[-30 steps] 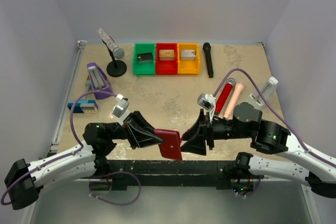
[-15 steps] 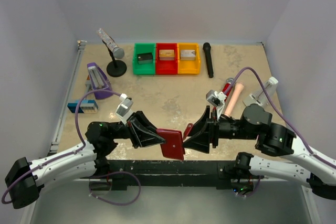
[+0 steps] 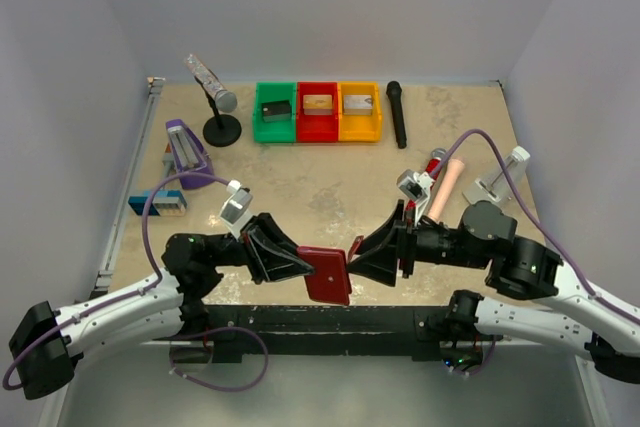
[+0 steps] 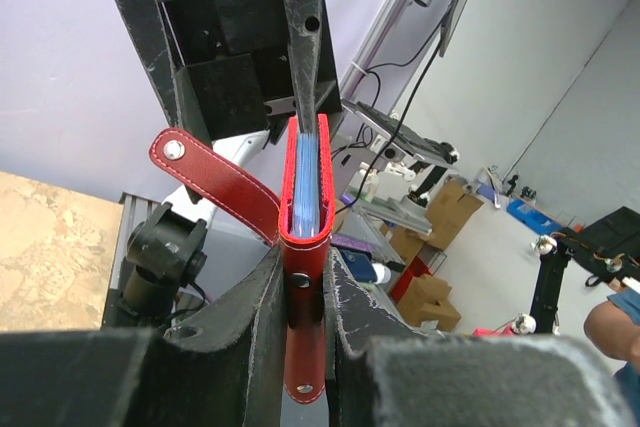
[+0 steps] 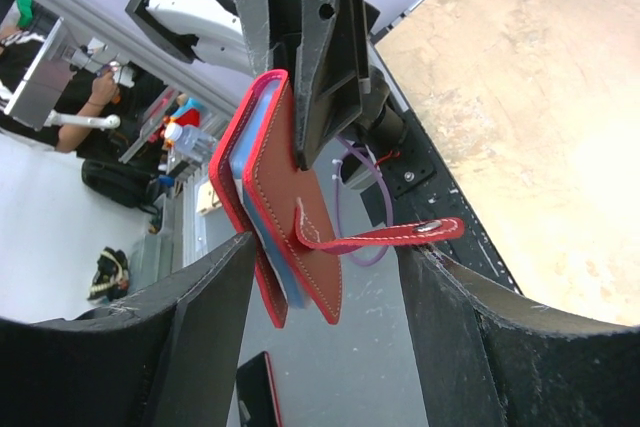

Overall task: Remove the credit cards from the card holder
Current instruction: Open the card holder.

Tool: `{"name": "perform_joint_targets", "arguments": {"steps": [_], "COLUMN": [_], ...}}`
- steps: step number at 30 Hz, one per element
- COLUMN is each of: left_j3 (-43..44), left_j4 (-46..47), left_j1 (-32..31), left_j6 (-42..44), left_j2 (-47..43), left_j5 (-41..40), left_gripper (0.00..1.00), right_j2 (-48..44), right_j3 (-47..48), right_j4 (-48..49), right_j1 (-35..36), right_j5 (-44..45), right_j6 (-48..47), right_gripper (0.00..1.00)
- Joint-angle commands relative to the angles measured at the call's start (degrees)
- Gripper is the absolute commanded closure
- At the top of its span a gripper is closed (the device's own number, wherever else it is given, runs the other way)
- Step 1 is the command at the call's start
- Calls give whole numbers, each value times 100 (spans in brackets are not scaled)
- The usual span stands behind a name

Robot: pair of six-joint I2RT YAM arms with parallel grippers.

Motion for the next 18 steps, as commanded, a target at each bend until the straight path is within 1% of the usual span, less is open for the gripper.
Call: {"name": "perform_joint_targets", "arguments": {"steps": [1, 18], "left_j3": [-20, 33], "left_j4": [265, 264], "left_j1": [26, 26], "left_j6": [-1, -27], "left_j2": [-102, -5], "left_j5": [-10, -28], "left_gripper": [100, 100], "right_j2": [-117, 146], "right_j3": [-29, 120], "right_j4": [255, 150], "right_j1": [-79, -79], "right_j5": [238, 18], "right_j6": [145, 48], "right_gripper": [37, 36]}}
